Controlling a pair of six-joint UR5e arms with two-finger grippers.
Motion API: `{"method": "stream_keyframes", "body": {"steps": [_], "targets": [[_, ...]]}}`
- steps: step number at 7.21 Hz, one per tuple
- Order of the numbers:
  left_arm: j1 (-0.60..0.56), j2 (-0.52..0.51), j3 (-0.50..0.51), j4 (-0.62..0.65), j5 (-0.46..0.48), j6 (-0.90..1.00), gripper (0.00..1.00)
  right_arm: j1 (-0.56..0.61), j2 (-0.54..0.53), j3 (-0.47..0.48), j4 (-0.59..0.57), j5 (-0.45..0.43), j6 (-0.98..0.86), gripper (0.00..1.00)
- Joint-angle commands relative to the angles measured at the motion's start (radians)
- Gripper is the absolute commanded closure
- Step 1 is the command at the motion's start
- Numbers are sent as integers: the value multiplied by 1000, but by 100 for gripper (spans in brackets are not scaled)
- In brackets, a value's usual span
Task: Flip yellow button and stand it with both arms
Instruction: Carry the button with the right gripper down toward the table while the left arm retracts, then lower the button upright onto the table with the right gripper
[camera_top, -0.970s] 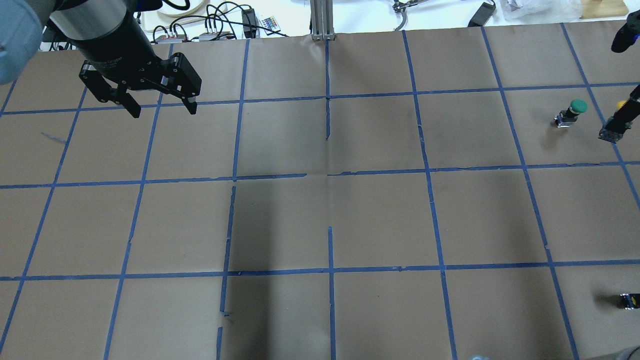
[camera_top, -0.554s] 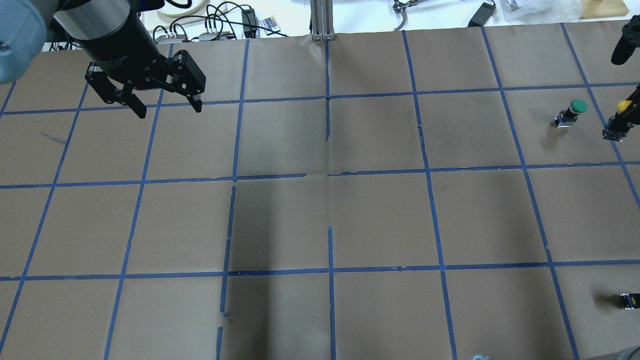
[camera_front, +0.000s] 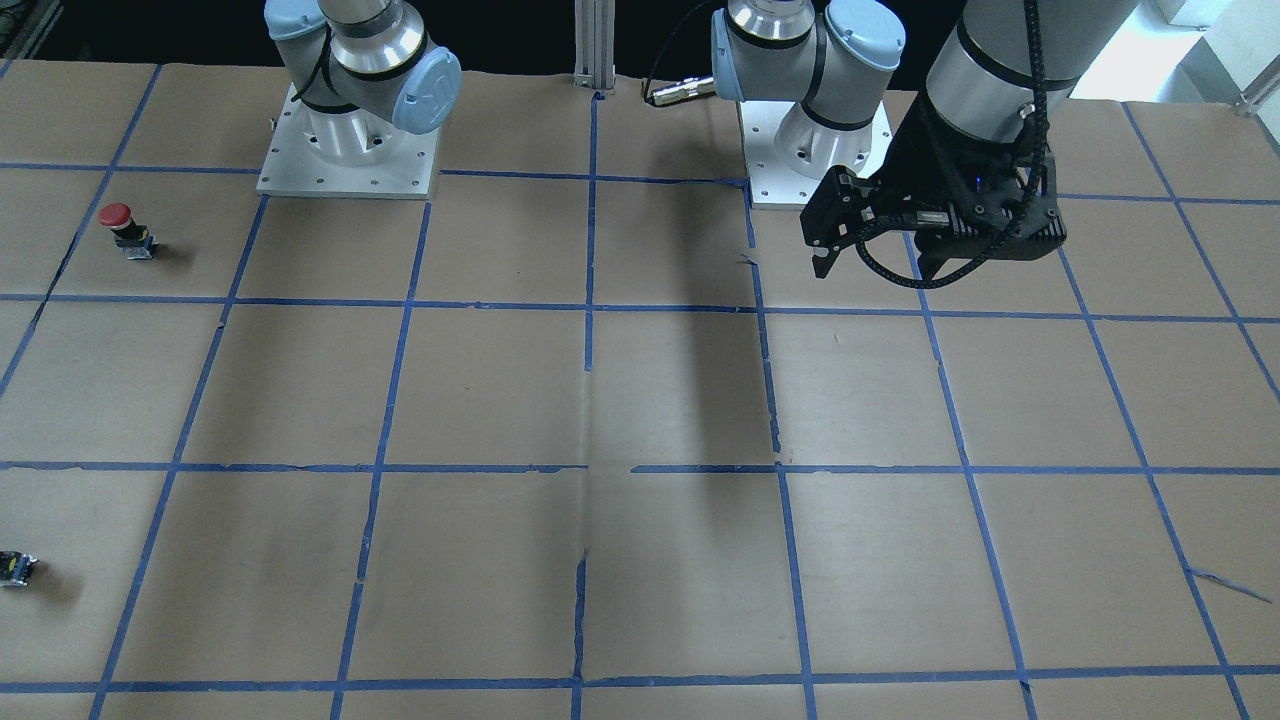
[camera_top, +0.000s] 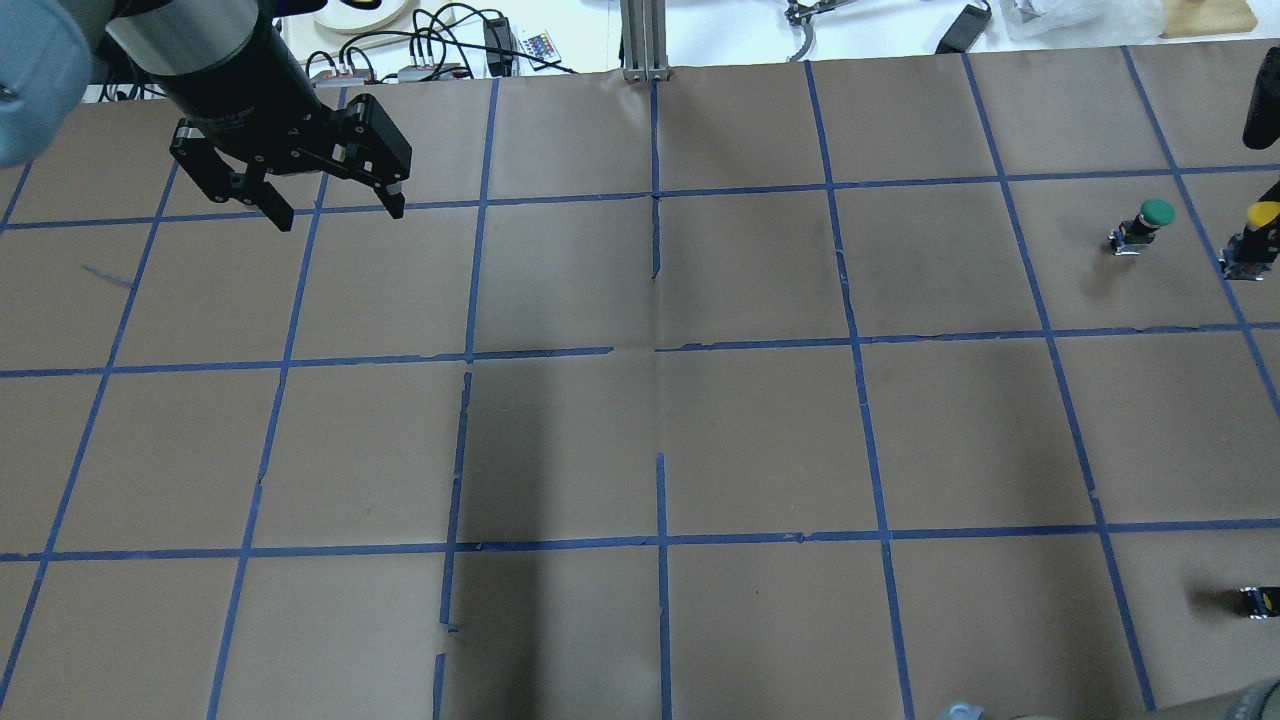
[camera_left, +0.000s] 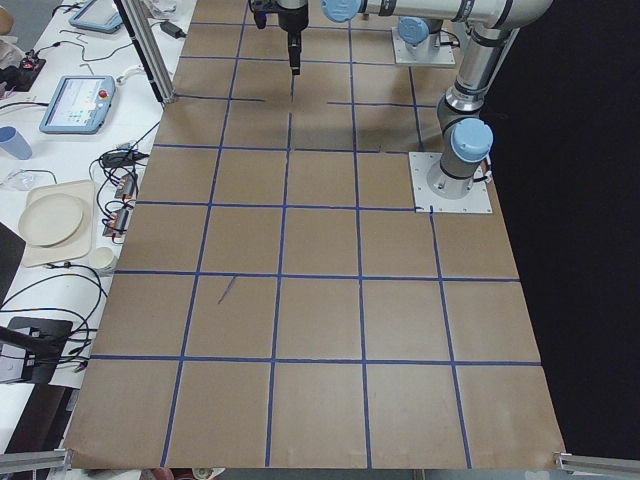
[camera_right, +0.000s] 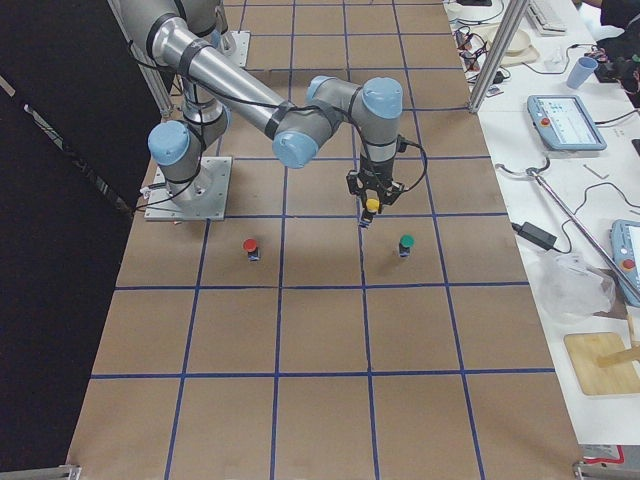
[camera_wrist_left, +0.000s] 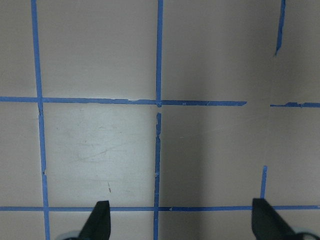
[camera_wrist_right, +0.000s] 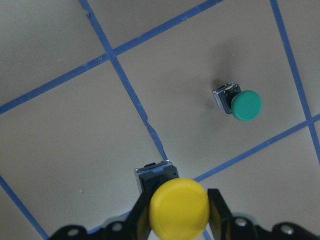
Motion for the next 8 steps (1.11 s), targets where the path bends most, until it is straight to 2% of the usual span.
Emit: {"method": "stream_keyframes", "body": {"steps": [1, 3, 4, 5, 8], "targets": [[0, 0, 0, 2, -1, -2, 0, -2, -12, 68, -49, 34, -114, 100], [0, 0, 2, 2, -1, 0, 0, -16, -15, 143, -96, 63, -184, 100], [0, 0, 2, 3, -1, 0, 0, -19, -15, 172, -135, 100, -247, 100], [0, 0, 0, 5, -1, -2, 0, -30, -15, 200, -190, 100, -291, 100], [0, 0, 0, 8, -1, 0, 0, -107, -15, 263, -205, 155, -354, 99]]}}
